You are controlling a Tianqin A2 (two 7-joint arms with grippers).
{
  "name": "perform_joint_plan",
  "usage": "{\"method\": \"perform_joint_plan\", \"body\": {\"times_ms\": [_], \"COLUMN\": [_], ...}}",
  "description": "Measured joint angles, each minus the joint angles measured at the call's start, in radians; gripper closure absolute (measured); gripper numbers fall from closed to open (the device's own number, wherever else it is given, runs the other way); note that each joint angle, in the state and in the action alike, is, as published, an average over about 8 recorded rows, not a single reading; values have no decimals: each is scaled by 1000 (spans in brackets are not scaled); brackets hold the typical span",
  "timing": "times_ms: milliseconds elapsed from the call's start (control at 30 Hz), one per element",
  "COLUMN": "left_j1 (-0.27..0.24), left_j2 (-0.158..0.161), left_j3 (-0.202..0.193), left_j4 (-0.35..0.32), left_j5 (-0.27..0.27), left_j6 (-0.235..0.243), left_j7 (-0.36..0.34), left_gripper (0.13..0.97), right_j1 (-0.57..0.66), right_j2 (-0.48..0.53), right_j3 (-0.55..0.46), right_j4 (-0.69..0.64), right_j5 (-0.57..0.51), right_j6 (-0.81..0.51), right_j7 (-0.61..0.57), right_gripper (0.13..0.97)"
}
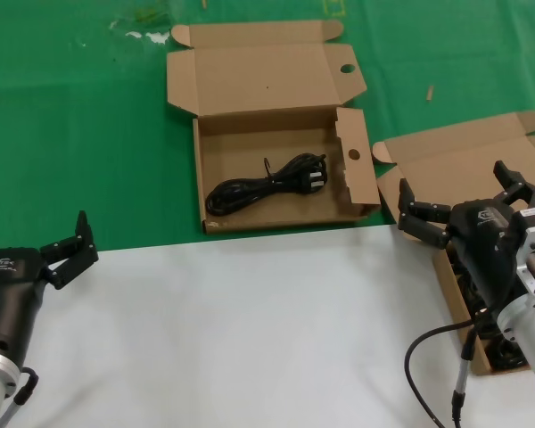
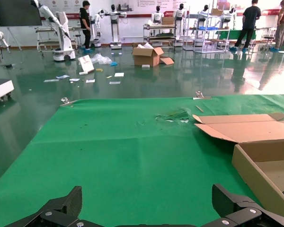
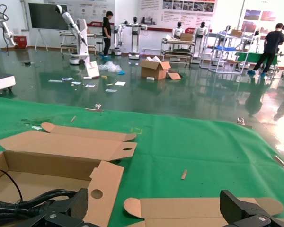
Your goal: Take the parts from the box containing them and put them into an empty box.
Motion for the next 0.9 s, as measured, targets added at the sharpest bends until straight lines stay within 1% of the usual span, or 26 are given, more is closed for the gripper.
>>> {"method": "perform_joint_plan", "body": {"times_ms": [900], "left_j1": [0], "left_j2": [0], "left_j3": [0], "left_j4": [0], "left_j5": [0], "left_j6": [0], "left_j7": [0], "left_gripper": [132], "right_j1": [0], "right_j2": [0], "right_j3": [0], "right_j4": [0], "right_j5": [0], "right_j6": [0], "right_j7": [0], "right_gripper": [129]}}
